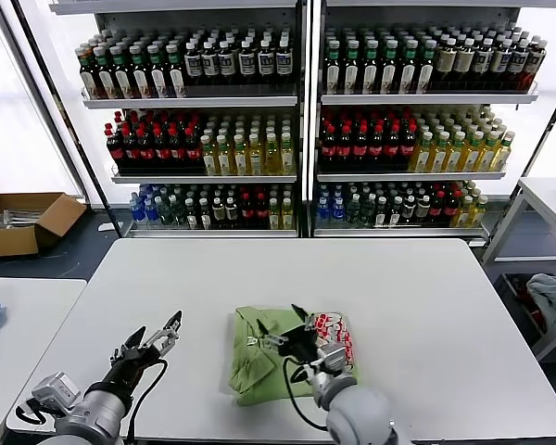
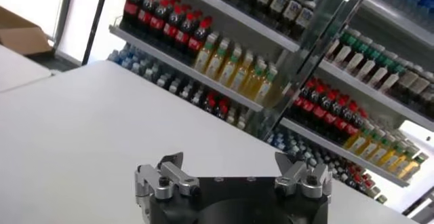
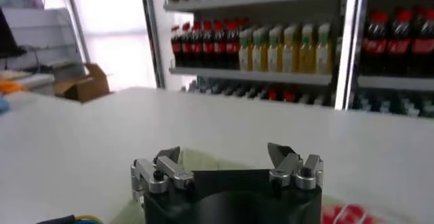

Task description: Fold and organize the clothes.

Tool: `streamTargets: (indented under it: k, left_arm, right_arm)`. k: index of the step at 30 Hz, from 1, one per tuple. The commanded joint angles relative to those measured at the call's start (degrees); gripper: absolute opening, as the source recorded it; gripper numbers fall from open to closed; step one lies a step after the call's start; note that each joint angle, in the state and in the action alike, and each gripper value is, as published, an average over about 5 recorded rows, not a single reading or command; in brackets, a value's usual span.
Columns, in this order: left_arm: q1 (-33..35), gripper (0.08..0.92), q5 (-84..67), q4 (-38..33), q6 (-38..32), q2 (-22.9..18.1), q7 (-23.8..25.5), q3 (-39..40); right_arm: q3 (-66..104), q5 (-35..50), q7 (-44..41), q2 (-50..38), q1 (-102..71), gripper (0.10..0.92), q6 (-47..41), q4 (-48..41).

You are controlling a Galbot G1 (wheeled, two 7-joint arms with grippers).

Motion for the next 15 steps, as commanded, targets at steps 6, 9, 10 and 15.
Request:
streamTargets:
  k: [6, 9, 10, 15]
  left_arm:
    - [0.07, 0.823, 8.07, 0.74, -3.2, 0.67, 11.03, -2.65]
    - [0.39, 0.823, 11.85, 0.85, -5.17, 0.64, 14.06, -2.76]
    - [0.57, 0.823, 13.4, 0.93, -6.0, 0.56, 15.2, -2.78]
    - [1.35, 0.823, 18.66, 1.27, -9.46, -0.25, 19.04, -3.06]
  right_arm:
    - [33.71, 2.95, -7.6, -5.01, -15.57, 0.823, 12.03, 13.14]
    - [38.38, 2.74, -9.6, -3.26, -20.37, 0.823, 14.14, 12.7]
    - [39.7, 2.75, -10.33, -2.68, -21.86, 0.823, 14.85, 12.62]
    - [43.2, 2.68, -13.5, 0.16, -27.19, 0.823, 18.97, 13.11]
